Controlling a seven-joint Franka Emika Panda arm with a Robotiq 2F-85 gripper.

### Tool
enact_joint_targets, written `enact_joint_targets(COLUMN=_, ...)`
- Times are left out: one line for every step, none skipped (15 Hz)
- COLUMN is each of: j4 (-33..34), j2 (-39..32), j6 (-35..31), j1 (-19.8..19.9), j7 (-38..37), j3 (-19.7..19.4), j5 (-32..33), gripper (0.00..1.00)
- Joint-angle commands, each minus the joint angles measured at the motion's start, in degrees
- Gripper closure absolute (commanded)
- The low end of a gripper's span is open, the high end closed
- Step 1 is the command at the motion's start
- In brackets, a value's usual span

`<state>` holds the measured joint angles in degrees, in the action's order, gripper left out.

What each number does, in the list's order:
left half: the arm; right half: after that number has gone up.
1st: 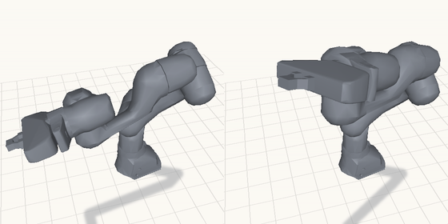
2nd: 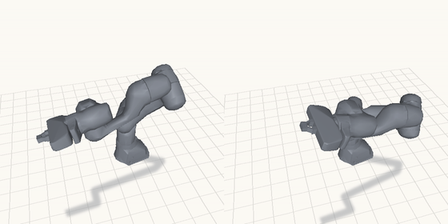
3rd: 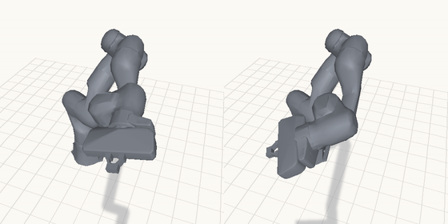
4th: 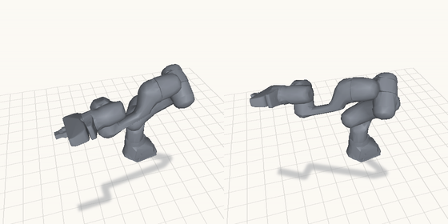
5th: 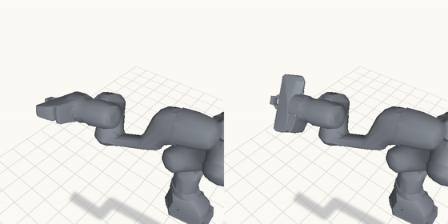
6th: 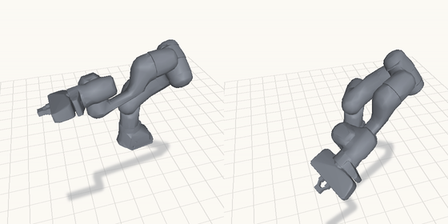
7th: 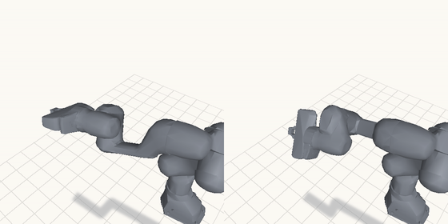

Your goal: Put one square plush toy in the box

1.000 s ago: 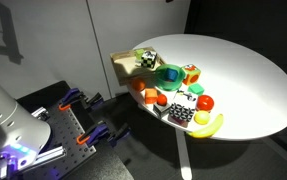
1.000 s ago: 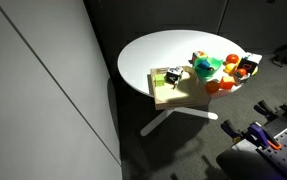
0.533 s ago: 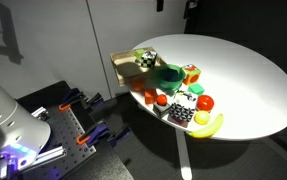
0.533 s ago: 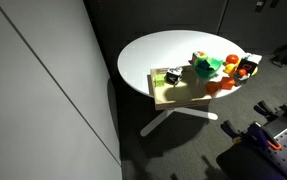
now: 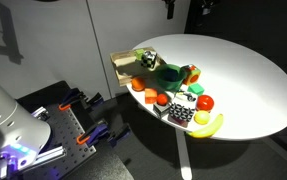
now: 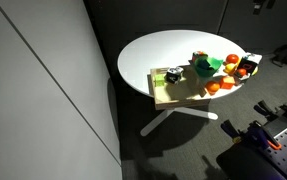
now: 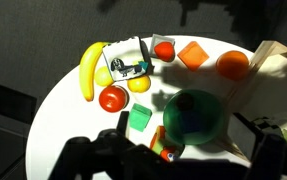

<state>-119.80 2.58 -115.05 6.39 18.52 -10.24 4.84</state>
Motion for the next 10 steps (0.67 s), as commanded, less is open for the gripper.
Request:
enact_joint_targets(j4=0.21, j2=-0.02, j6=0.18, j1=0.6, j7=0.06, j3=0.59, j5=-0.04, gripper=0.0)
enact_joint_targets(j4=0.25, j2=-0.02, j6=0.18, j1=0.6, j7=0.08, j3=0.59, j5=-0.04, gripper=0.0)
enact_joint_targets(j4=0.26, j2=-0.02, j6=0.18, j1=0.6, j7=0.11, j3=0.59, j5=-0.04, gripper=0.0)
enact_joint_targets(j4=0.27, j2=-0.02, j6=0.19, j1=0.6, j7=0.12, j3=0.59, j5=-0.04, gripper=0.0)
enact_joint_targets(j4=0.27, j2=-0.02, j6=0.19, j1=0.6, j7=0.13, j3=0.59, j5=-0.04, gripper=0.0)
enact_joint_targets(j4=0.58, j2=-0.51, j6=0.15, j1=0.68, j7=0.04, j3=0.52, j5=0.21, gripper=0.0)
enact_joint_targets(j4=1.13, j2=-1.33, j6=0.48, j1=0.79, j7=0.24, j3=0.4, j5=0.25, gripper=0.0)
enact_joint_targets(j4=1.43, j2=-1.95, j6=0.49, j1=0.9, j7=0.4, j3=0.31, j5=0.14, gripper=0.0)
enact_joint_targets(j4=1.74, j2=-2.64, j6=0.54, j1=1.03, j7=0.67, j3=0.23, j5=0.09, gripper=0.0)
enact_joint_targets(j4=1.87, j2=-3.19, j6=0.48, j1=1.15, j7=0.88, j3=0.2, j5=0.02, gripper=0.0)
